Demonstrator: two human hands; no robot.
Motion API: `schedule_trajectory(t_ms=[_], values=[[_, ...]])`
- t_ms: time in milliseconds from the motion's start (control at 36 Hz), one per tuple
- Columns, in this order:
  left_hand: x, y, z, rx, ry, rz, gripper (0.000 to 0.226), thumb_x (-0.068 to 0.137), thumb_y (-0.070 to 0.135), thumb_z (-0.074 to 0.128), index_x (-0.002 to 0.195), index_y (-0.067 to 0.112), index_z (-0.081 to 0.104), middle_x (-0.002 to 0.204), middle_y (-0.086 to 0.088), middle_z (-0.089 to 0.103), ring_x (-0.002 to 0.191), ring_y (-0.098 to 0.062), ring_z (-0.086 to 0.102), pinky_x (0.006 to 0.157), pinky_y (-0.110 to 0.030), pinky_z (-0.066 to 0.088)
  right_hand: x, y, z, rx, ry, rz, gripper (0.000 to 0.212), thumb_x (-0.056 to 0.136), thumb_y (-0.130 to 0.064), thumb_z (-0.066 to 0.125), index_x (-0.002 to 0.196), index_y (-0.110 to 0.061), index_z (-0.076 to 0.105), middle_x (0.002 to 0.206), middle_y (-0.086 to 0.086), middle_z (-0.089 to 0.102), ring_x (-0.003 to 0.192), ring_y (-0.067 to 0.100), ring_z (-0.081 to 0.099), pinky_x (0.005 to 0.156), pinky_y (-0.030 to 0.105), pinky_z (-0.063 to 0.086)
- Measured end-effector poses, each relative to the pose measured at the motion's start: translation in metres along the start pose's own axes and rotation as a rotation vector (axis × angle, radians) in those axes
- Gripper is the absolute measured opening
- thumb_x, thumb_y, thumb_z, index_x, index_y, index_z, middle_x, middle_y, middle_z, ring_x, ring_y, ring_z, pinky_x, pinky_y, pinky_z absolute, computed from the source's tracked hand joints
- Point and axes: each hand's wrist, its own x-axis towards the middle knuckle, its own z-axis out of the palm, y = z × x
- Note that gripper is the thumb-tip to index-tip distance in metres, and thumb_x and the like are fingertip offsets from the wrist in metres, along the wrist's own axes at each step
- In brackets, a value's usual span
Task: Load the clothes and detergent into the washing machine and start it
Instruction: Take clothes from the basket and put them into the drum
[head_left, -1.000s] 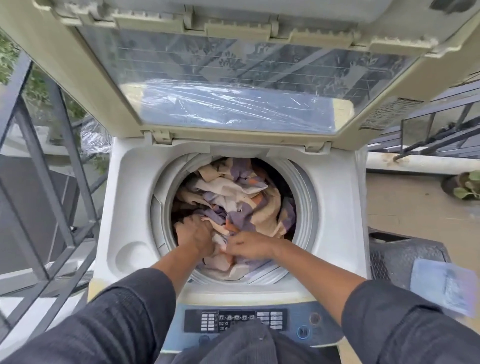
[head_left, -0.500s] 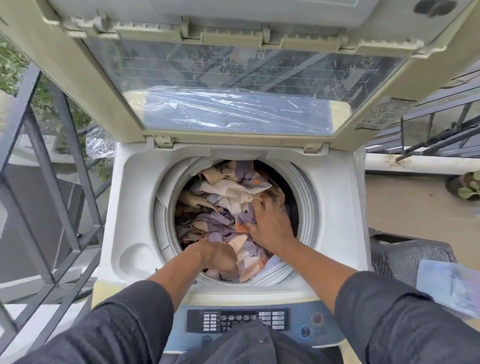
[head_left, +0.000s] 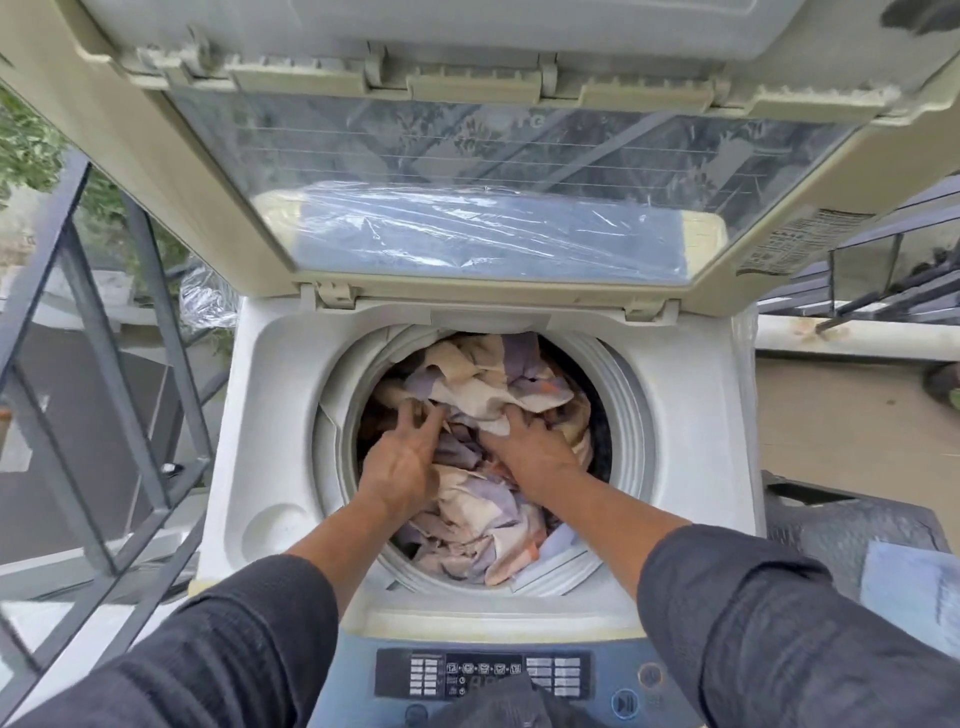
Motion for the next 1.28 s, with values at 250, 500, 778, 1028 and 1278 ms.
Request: schedule_trajectory(t_ms=[250, 500, 778, 1028, 1278], values=[[0.040, -0.005, 0.029, 0.116, -0.314, 0.075, 0.113, 0.085, 0.032, 0.076, 0.166, 0.027, -0.003, 0.166, -0.022, 0.028, 0.130, -0.040, 0.060, 0.103, -0.043, 0.054, 0.030, 0.001, 0.013, 0.110, -0.048, 0.028, 0.070, 0.098, -0.021, 0.063, 0.155, -0.045, 0.030, 0.163, 0.025, 0.015, 0.130, 0.048, 0.046, 0.095, 0.047, 0.054], [0.018, -0.007, 0.017, 0.490, -0.464, 0.067, 0.046, 0.107, 0.025, 0.045, 0.151, 0.012, 0.045, 0.154, -0.012, 0.050, 0.141, -0.030, 0.051, 0.107, -0.041, 0.049, 0.022, 0.011, -0.009, 0.033, -0.001, 0.142, 0.042, 0.092, -0.006, 0.066, 0.133, -0.010, 0.058, 0.130, 0.016, 0.065, 0.120, 0.035, 0.066, 0.095, 0.043, 0.055], [0.014, 0.047, -0.051, 0.876, -0.560, -0.155, 0.023, 0.096, 0.015, 0.051, 0.116, 0.018, 0.062, 0.114, 0.000, 0.057, 0.093, -0.029, 0.055, 0.054, -0.032, 0.039, 0.001, 0.038, -0.039, -0.400, 0.080, 0.257, 0.039, 0.103, 0.001, 0.039, 0.132, -0.011, 0.062, 0.130, 0.010, 0.064, 0.117, 0.028, 0.066, 0.088, 0.041, 0.058], [-0.004, -0.001, -0.003, 0.772, -0.400, 0.259, 0.058, 0.108, 0.039, 0.020, 0.161, 0.019, 0.034, 0.162, -0.007, 0.041, 0.141, -0.023, 0.046, 0.115, -0.047, 0.036, 0.020, 0.069, 0.106, -0.260, -0.380, 0.203, 0.077, 0.104, -0.038, 0.049, 0.160, -0.002, 0.009, 0.166, -0.004, 0.034, 0.151, -0.004, 0.024, 0.071, 0.000, -0.041], [-0.023, 0.001, -0.025, 0.381, -0.344, 0.092, 0.053, 0.090, 0.041, 0.059, 0.140, 0.024, 0.057, 0.143, -0.003, 0.061, 0.137, -0.026, 0.054, 0.124, -0.051, 0.027, -0.063, 0.033, -0.020, 0.118, -0.217, 0.122, 0.039, 0.095, -0.030, 0.053, 0.132, -0.020, 0.063, 0.139, 0.008, 0.061, 0.129, 0.030, 0.059, 0.109, 0.045, 0.044]])
